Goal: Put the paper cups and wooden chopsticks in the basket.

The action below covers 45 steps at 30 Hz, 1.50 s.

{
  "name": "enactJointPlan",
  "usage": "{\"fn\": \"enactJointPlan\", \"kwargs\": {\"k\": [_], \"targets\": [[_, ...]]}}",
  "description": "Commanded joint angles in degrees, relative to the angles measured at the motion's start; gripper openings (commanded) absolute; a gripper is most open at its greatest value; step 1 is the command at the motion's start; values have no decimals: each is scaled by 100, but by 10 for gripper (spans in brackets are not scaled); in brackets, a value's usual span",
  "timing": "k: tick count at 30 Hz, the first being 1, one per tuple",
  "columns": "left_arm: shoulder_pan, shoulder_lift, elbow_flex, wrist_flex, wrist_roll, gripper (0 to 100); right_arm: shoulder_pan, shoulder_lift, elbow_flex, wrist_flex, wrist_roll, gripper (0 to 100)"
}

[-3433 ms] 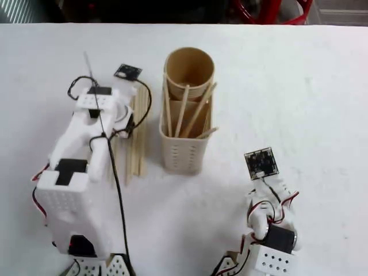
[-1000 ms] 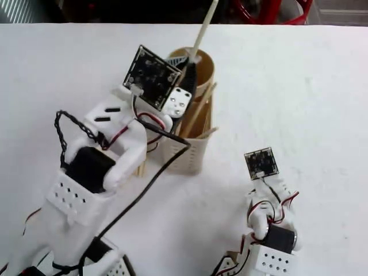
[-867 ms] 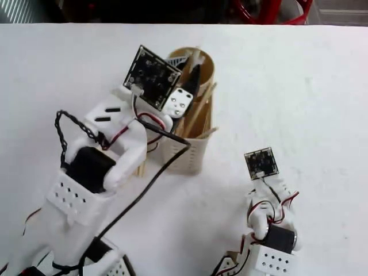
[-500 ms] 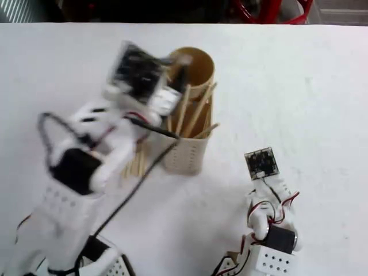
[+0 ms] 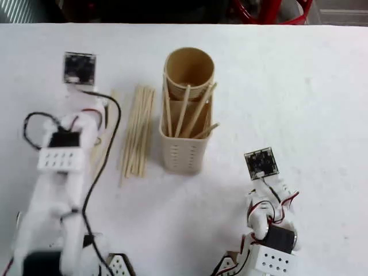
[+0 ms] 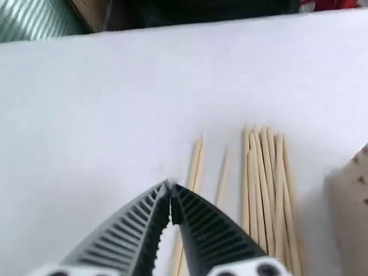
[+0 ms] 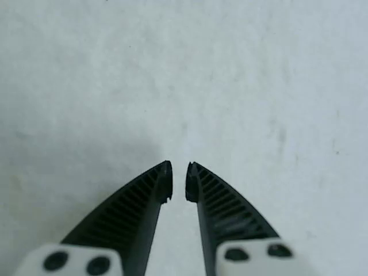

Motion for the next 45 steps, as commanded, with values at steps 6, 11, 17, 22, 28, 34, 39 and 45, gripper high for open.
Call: {"fn": "enactJointPlan", "kwargs": {"k": [6,11,17,22,28,34,39,45], "targets": [[101,3398,-2479,1433,-651,102,22,-31,53,22,26,57],[110,4119,-3613,2655,-730,53,22,-31,53,22,26,57],[110,4233,-3684,2743,-738,72,22,-31,53,22,26,57],[242,4215,-3684,2752,-897,88,22,-31,53,22,26,57],[391,4040,-3543,2690,-1002,131,22,-31,53,22,26,57],[382,3943,-3349,2655,-993,131,22,-31,53,22,26,57],[145,4409,-3481,2716,-976,131,22,-31,53,22,26,57],[136,4734,-3956,3253,-976,89,22,-31,53,22,26,57]]}}
